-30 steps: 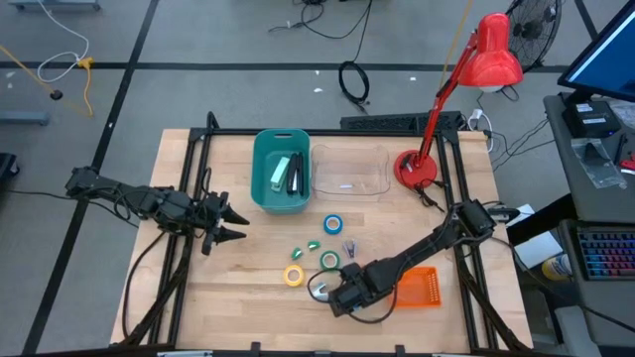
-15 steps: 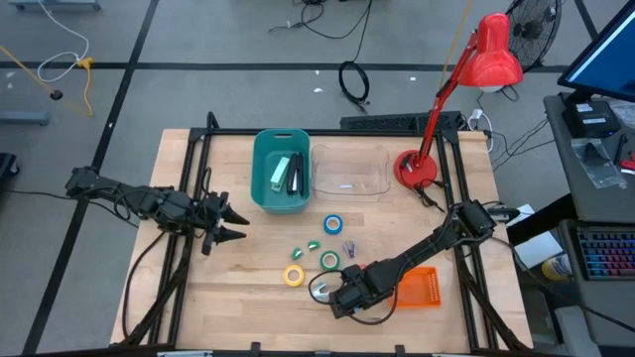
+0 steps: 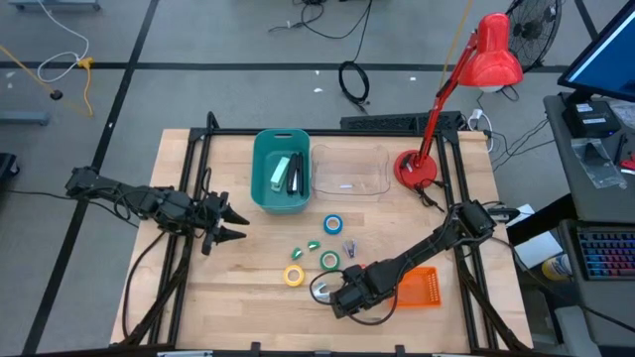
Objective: Pick and place Stapler, Stapler remover, tape
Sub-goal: Put the small blue stapler into the blue bin
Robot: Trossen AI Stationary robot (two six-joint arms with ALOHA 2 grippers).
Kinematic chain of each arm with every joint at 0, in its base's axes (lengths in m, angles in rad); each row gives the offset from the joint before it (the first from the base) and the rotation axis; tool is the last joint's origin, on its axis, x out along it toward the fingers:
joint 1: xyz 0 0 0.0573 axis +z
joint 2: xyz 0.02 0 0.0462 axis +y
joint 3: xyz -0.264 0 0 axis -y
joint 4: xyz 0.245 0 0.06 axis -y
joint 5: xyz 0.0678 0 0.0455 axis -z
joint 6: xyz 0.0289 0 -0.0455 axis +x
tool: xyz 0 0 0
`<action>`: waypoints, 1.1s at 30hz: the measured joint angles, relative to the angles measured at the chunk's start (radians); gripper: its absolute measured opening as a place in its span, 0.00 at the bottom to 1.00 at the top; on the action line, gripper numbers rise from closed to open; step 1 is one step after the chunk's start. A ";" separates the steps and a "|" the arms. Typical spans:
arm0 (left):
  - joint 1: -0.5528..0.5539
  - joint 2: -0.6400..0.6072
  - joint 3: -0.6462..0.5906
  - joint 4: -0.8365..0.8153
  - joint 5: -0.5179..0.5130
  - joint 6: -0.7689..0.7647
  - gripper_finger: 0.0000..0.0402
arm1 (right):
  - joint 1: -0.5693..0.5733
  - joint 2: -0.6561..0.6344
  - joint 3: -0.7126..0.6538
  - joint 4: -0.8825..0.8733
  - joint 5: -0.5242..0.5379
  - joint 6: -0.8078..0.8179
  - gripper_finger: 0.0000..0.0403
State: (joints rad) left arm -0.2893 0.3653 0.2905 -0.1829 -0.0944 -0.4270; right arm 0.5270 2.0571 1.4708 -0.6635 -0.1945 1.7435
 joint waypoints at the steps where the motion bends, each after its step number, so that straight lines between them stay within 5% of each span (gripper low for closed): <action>1: 0.000 0.000 0.000 0.000 0.000 0.000 0.50 | 0.000 0.000 0.000 0.001 -0.001 0.000 0.28; 10: 0.000 0.000 0.000 0.000 0.000 0.000 0.50 | 0.001 0.001 0.000 0.015 -0.001 -0.002 0.14; 22: 0.000 0.000 0.000 0.005 0.000 0.000 0.50 | 0.001 -0.018 -0.001 0.014 0.008 -0.045 0.13; 33: 0.000 0.000 0.000 0.034 -0.001 -0.036 0.50 | -0.001 -0.196 -0.002 0.083 0.093 -0.193 0.13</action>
State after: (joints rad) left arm -0.2894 0.3653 0.2905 -0.1493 -0.0952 -0.4627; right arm 0.5259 1.8614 1.4691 -0.5807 -0.1013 1.5508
